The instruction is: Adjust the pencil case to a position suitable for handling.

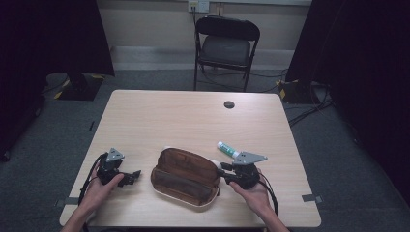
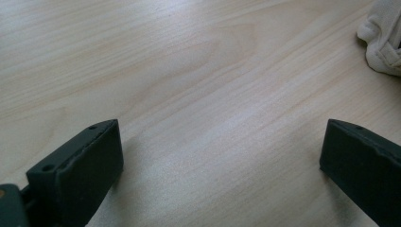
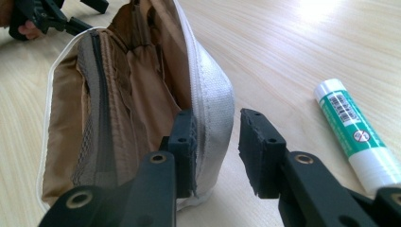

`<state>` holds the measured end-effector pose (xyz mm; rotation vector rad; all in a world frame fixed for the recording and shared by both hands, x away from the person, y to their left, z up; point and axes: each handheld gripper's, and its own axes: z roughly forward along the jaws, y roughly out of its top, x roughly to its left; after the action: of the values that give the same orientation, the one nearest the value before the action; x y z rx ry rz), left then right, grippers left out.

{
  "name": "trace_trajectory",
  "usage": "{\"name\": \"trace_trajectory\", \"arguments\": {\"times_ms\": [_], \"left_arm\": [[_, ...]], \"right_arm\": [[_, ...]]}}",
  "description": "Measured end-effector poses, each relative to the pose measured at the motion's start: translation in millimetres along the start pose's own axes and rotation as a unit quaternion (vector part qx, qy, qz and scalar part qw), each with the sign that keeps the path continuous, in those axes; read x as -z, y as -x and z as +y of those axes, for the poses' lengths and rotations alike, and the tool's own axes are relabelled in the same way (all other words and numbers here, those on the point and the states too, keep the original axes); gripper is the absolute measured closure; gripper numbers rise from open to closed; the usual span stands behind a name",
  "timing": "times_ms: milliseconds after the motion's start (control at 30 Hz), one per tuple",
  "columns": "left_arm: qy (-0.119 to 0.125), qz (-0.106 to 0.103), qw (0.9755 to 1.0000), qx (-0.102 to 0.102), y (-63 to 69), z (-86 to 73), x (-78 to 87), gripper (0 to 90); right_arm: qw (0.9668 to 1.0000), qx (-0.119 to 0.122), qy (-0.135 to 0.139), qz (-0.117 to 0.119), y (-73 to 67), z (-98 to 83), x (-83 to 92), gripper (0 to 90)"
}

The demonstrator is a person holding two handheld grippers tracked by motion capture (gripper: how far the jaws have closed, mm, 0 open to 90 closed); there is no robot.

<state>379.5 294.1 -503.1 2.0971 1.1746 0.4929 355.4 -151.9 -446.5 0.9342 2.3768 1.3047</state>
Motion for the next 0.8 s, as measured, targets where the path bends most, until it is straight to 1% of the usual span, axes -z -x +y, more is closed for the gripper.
{"name": "trace_trajectory", "arguments": {"times_ms": [67,200,267,367,533,633,667,800], "left_arm": [[0.0,0.0,1.0,0.0,0.0,0.0,0.0,0.0],[0.0,0.0,1.0,0.0,0.0,0.0,0.0,0.0],[0.0,0.0,1.0,0.0,0.0,0.0,0.0,0.0],[0.0,0.0,1.0,0.0,0.0,0.0,0.0,0.0],[0.0,0.0,1.0,0.0,0.0,0.0,0.0,0.0],[0.0,0.0,1.0,0.0,0.0,0.0,0.0,0.0],[0.0,0.0,1.0,0.0,0.0,0.0,0.0,0.0],[0.0,0.0,1.0,0.0,0.0,0.0,0.0,0.0]], "right_arm": [[1.0,0.001,-0.002,-0.008,0.5,1.3,-0.9,71.3],[0.9999,-0.001,0.0,-0.017,3.6,3.8,-3.3,73.3],[0.9997,-0.01,-0.002,-0.021,7.4,7.0,-7.1,74.6],[0.9996,-0.012,-0.002,-0.027,8.8,9.0,-9.8,75.0],[0.9991,-0.014,-0.002,-0.04,15.6,16.3,-19.9,75.3],[0.9991,-0.013,0.0,-0.041,18.3,18.7,-23.8,75.3],[0.9989,-0.018,0.001,-0.043,20.9,20.5,-27.4,74.9],[0.9988,-0.019,-0.002,-0.046,25.6,23.5,-33.7,72.6]]}}
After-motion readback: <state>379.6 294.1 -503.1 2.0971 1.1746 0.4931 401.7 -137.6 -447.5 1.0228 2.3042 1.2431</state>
